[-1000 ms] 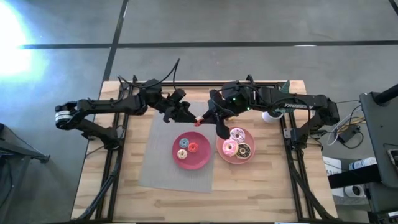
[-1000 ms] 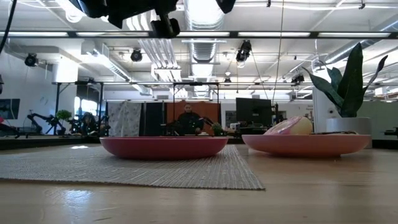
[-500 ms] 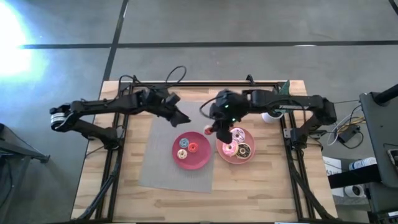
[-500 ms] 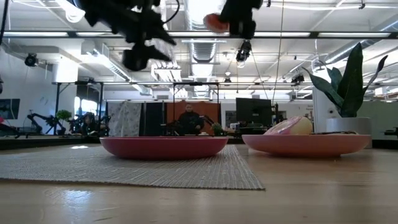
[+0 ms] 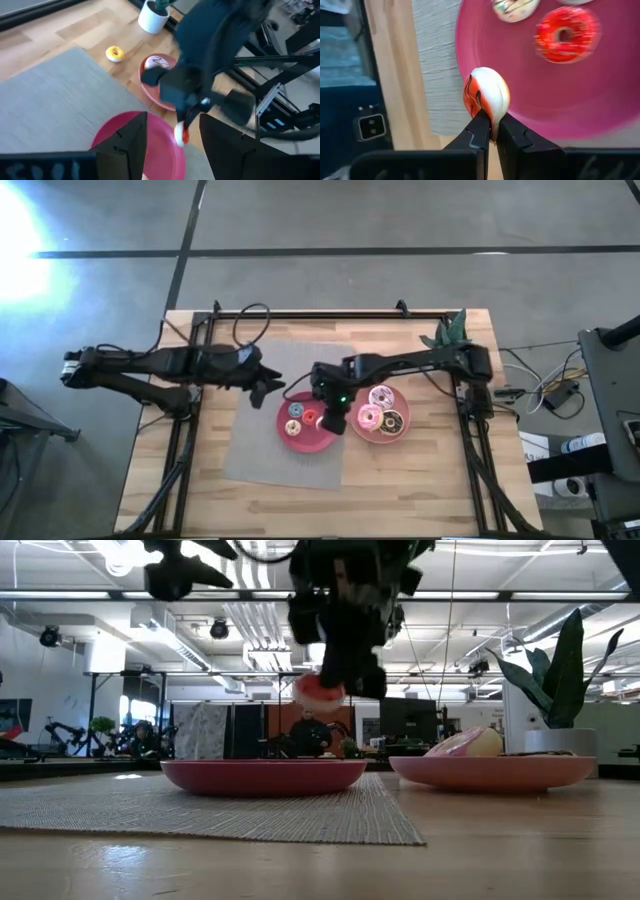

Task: Pick & Place donuts
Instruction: Put the small orange donut on the light pink plate, then put the small yellow donut on the light pink plate

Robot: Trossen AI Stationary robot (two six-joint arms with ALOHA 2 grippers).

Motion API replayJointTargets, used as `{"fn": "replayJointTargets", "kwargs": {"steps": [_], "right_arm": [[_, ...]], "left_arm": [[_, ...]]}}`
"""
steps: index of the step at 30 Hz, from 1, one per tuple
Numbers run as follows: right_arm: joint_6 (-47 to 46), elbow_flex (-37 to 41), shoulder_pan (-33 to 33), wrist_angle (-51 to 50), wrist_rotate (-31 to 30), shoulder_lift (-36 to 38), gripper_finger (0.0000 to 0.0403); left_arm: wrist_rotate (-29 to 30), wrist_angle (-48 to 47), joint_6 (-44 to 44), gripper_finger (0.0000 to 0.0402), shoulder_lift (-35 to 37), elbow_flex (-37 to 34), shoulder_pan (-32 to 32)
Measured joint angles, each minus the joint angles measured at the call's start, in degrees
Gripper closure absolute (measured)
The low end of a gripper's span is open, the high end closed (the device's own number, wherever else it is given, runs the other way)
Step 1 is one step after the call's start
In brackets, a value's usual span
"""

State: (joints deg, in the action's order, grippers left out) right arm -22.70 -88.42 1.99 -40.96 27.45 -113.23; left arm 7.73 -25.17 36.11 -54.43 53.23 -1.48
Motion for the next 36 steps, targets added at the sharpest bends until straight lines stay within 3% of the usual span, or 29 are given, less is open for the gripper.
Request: {"fn": "replayJointTargets", "kwargs": {"steps": [4, 12, 23, 36], "right_arm": [[-3.95, -0.53, -0.05, 4.93, 3.89, -4.63, 0.0379], [-7.89, -3.37, -0.26, 6.20, 4.13, -10.65, 0.0315], [-10.80, -4.19, -0.99, 5.09, 0.20, -10.27, 0.0243], [-2.53, -9.05, 0.66, -19.00, -29.34, -4.46, 0.0218]], "left_arm": [[5.64, -2.69, 2.02, 0.0248, 1.76, -0.02, -4.78], [12.41, -6.21, 4.36, 0.0248, 3.17, -0.02, -11.61], [13.93, -10.43, 3.72, 0.0248, 3.16, -0.02, -12.95], [14.92, -11.40, 3.38, 0.0248, 3.16, -0.02, -12.93]]}}
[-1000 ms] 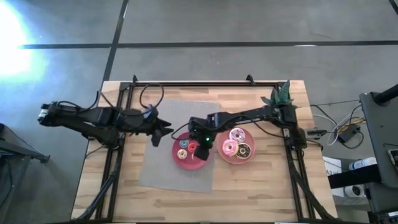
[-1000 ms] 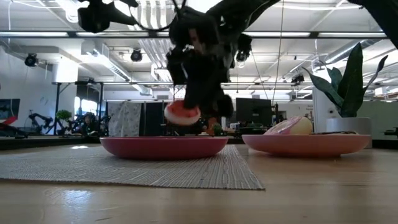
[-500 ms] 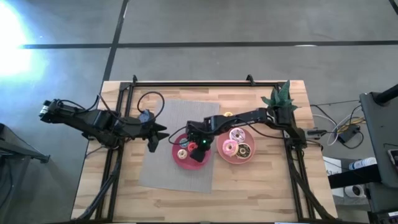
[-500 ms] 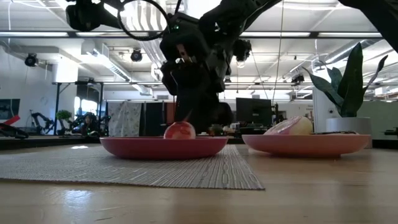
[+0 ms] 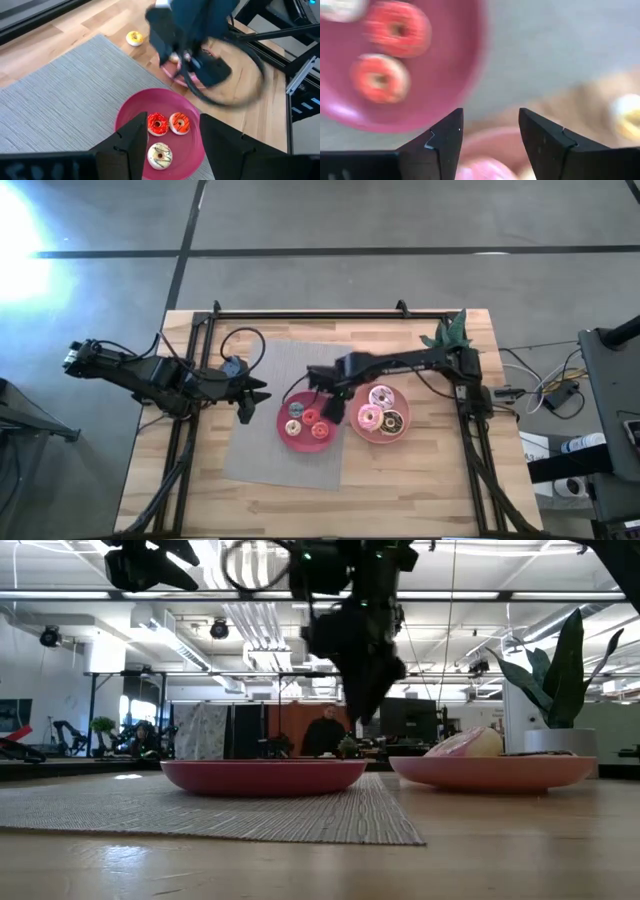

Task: Pick & Place donuts
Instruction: Put the small yellow donut on the light pink plate

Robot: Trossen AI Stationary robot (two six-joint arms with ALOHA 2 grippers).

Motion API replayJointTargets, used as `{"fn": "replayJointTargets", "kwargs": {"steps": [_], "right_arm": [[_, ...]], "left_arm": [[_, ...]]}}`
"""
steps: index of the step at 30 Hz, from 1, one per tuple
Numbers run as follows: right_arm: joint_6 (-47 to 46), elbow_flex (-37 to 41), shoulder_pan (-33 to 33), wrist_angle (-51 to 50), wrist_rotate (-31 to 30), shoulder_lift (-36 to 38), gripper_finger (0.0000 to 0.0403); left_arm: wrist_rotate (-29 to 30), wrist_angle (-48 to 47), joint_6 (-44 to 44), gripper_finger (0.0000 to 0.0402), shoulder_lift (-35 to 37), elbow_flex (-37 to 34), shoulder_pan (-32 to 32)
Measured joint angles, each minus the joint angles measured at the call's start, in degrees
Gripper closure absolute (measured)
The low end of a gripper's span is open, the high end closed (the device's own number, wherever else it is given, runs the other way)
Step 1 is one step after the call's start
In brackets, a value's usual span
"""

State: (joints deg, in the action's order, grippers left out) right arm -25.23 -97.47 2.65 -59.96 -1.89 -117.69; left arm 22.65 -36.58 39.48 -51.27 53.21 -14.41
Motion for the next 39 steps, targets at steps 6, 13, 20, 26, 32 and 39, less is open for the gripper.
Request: {"fn": "replayJointTargets", "kwargs": {"steps": [6, 13, 20, 26, 32, 39], "right_arm": [[-0.59, 4.15, 10.64, -5.97, -3.20, 1.35, 0.0220], [3.60, 6.24, 22.41, -6.03, -2.71, 1.84, 0.0220], [14.32, 8.66, 27.04, -5.19, 4.42, 1.93, 0.0220], [17.89, 13.26, 28.33, -1.73, 4.89, 1.90, 0.0225], [19.49, 14.75, 28.38, 2.75, 5.66, 1.90, 0.0240], [21.23, 17.09, 28.39, 3.99, 6.52, 1.01, 0.0277]], "left_arm": [[0.02, 0.04, 0.77, 0.0248, 0.00, 0.00, 0.00], [0.04, 0.06, 2.75, 0.0248, -0.02, 0.00, 0.00], [0.68, 0.07, 3.74, 0.0248, -0.02, 0.00, 0.00], [4.66, 0.07, 3.74, 0.0248, -0.02, 0.00, 0.00], [5.47, 0.07, 3.87, 0.0248, -0.02, 0.00, 0.04], [5.82, 0.07, 4.41, 0.0248, -0.02, 0.00, 0.04]]}}
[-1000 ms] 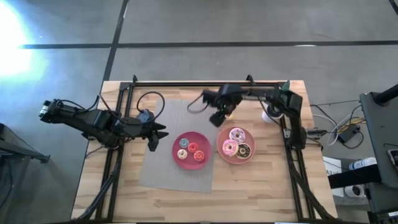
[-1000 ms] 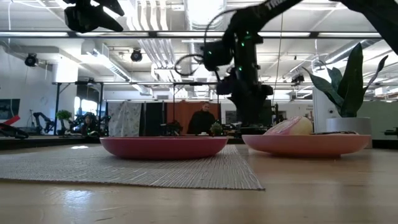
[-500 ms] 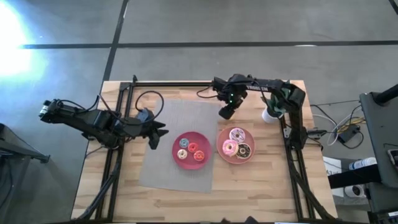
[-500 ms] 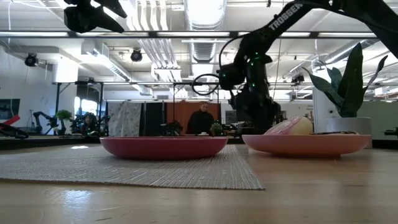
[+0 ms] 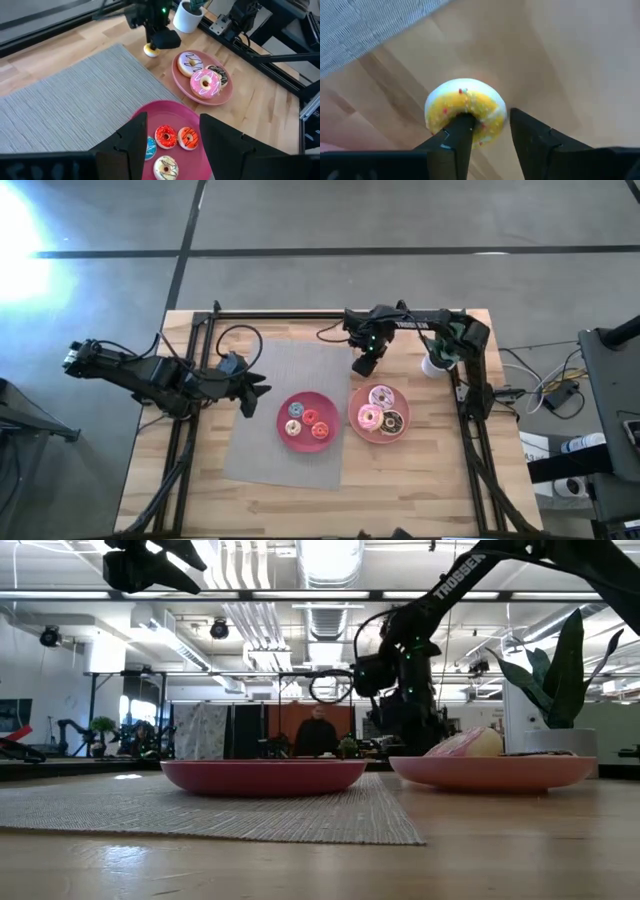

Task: Pick & Place donuts
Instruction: Put the small yellow donut on the light pink plate

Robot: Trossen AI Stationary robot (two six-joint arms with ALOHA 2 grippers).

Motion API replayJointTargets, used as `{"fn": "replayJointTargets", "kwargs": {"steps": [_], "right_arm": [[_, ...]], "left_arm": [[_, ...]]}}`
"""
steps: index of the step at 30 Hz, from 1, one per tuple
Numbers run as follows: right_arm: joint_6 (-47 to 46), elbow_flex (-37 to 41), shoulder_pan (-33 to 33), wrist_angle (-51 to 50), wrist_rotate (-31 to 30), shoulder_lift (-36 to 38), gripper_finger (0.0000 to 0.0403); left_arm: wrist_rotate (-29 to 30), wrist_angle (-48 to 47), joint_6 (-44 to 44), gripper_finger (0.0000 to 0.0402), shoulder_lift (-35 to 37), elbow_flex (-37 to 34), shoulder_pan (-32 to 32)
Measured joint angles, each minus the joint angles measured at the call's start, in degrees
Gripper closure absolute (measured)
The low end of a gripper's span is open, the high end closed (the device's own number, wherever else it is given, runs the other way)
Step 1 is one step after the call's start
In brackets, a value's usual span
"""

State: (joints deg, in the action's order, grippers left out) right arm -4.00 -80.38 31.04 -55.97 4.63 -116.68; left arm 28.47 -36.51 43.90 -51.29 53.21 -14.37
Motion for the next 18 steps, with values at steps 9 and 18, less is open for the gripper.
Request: {"fn": "replayJointTargets", "kwargs": {"steps": [9, 18], "right_arm": [[-0.17, -0.03, -1.65, -0.72, 6.57, 0.26, 0.0369], [0.19, -9.38, -15.41, 2.99, 9.45, 2.05, 0.0389]], "left_arm": [[1.13, 0.00, 0.81, 0.0248, -0.02, 0.00, -0.04], [1.20, -0.02, 0.92, 0.0248, -0.02, -0.02, -0.04]]}}
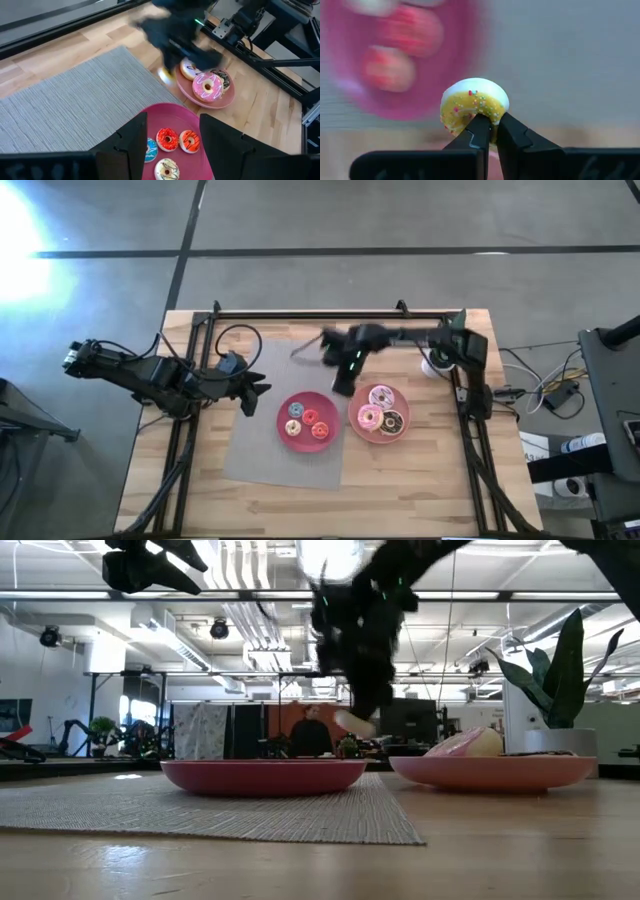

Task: Pick & Place donuts
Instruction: Put the small yellow donut on the light pink plate

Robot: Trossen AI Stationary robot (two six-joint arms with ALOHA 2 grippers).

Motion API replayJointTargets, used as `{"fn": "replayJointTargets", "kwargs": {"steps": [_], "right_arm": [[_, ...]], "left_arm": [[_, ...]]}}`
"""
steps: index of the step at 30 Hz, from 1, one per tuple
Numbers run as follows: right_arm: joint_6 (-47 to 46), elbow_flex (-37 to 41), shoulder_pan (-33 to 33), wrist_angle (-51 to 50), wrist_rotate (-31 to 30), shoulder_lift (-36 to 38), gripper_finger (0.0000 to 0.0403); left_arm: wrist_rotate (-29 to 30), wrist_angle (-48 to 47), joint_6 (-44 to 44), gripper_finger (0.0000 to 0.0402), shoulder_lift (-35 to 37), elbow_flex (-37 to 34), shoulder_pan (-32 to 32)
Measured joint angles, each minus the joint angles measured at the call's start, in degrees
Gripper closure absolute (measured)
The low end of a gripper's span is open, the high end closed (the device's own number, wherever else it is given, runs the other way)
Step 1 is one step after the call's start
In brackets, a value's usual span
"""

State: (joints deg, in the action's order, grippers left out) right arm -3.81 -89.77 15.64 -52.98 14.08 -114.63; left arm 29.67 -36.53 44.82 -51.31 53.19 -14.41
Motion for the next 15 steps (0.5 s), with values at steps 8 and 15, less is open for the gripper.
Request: {"fn": "replayJointTargets", "kwargs": {"steps": [8, 15], "right_arm": [[-7.10, 0.26, -11.75, 9.69, -2.11, -1.71, 0.0390], [-13.59, 0.32, -12.17, 13.81, -2.20, -4.28, 0.0382]], "left_arm": [[-0.13, -1.05, 0.02, 0.0248, 0.00, -0.02, 0.00], [-0.43, -1.69, 0.00, 0.0248, -0.61, -0.07, -0.25]]}}
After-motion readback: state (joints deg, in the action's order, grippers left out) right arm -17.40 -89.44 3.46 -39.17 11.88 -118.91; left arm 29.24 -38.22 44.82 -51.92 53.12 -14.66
